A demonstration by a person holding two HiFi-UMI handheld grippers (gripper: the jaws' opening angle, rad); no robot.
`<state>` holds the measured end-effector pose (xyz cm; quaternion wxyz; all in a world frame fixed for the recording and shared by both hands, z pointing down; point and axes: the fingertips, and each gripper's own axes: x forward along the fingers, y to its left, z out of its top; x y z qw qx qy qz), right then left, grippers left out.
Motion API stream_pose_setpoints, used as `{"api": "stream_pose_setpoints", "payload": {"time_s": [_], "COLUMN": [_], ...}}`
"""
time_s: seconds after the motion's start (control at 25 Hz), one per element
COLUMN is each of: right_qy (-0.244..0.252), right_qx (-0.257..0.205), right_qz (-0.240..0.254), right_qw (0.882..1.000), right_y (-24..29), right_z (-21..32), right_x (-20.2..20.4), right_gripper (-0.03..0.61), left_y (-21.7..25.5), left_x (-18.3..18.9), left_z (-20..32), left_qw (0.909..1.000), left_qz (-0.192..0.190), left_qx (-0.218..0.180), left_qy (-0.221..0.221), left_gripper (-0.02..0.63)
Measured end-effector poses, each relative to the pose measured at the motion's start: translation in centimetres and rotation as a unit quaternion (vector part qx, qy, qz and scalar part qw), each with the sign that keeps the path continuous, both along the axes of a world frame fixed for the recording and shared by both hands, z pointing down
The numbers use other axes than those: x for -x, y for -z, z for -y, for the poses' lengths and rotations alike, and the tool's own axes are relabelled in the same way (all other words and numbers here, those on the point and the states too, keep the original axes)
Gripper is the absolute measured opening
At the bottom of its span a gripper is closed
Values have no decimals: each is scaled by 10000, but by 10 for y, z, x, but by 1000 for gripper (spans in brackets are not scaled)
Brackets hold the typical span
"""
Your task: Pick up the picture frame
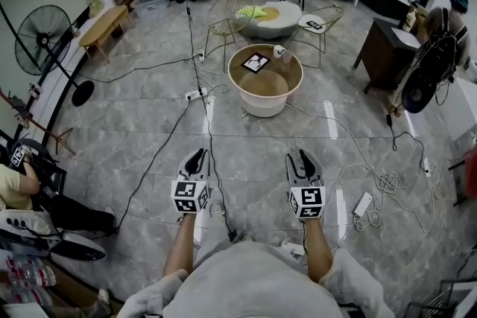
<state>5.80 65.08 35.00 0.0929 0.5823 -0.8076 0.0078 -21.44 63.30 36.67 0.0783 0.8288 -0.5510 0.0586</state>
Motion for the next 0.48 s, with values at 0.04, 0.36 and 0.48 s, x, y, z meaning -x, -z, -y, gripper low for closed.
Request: {"api": "stream_pose_setpoints", "payload": {"time_s": [0.04, 0.36, 0.48], "right_qy": [13, -26, -37], "right_qx": [4, 44, 37], "right_qz": [3, -45, -97], "right_qw": [10000, 10000, 9999], "right_y": [0, -9, -11], "right_z": [1, 28, 47], "right_x": [0, 3, 5], "right_gripper": [153, 153, 150], "left_y": [-1, -17, -22], "left_x": [-2, -9, -9], "left_z": [1, 26, 46], "left_qw": [10000, 9997, 9996], "left_qz": [-13, -18, -42], "left_qx": [19, 157, 173], "left_qy": [-29, -202, -234], "left_gripper": [25, 106, 106]}}
